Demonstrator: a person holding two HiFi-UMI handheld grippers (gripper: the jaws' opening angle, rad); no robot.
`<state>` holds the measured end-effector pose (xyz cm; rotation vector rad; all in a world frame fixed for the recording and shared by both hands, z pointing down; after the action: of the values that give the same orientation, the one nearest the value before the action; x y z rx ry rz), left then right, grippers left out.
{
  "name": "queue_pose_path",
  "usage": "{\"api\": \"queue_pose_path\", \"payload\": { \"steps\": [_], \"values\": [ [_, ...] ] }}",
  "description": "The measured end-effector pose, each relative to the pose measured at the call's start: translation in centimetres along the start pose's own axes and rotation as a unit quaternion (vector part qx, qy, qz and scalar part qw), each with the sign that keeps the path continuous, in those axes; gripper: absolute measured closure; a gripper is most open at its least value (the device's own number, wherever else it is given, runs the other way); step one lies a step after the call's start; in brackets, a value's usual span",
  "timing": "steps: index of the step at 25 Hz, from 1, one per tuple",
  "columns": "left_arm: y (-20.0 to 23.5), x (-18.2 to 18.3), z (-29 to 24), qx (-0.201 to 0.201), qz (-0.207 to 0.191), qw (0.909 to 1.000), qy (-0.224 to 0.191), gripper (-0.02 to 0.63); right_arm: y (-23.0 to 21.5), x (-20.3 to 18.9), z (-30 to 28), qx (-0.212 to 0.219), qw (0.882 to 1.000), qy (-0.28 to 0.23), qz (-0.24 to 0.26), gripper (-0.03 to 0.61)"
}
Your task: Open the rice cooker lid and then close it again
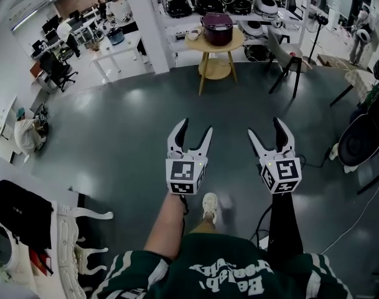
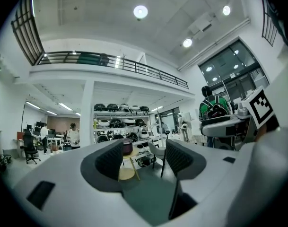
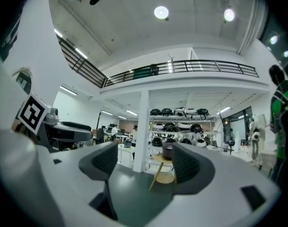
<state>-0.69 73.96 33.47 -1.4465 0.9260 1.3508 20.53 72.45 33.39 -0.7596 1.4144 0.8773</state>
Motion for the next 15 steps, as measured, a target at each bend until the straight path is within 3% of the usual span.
{"api": "queue_pose_path", "payload": {
  "steps": [6,15],
  "values": [
    [6.1,-0.3,-8.5,-0.009,0.003,0.9999,-0.004,0.336,-1.8,0.4,-9.9,0.0,1.0,-0.005,-0.009,0.164],
    [13.1,-1.3,-19.1,-0.03,-0.002,0.9996,-0.001,0.336,-4.7,0.0,-22.1,-0.024,0.999,-0.015,-0.02,0.164]
  ]
}}
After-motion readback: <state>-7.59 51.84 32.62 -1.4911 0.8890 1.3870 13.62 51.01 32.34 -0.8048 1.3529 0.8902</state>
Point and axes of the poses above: the fingertips, and each gripper's own axes: z backward along the fingers, y to its left, x out of its top, the point moved 4 cm from there along z, backward along the fingers, and after that the axes turned 2 degrees about -z, right-handed, at the moved point
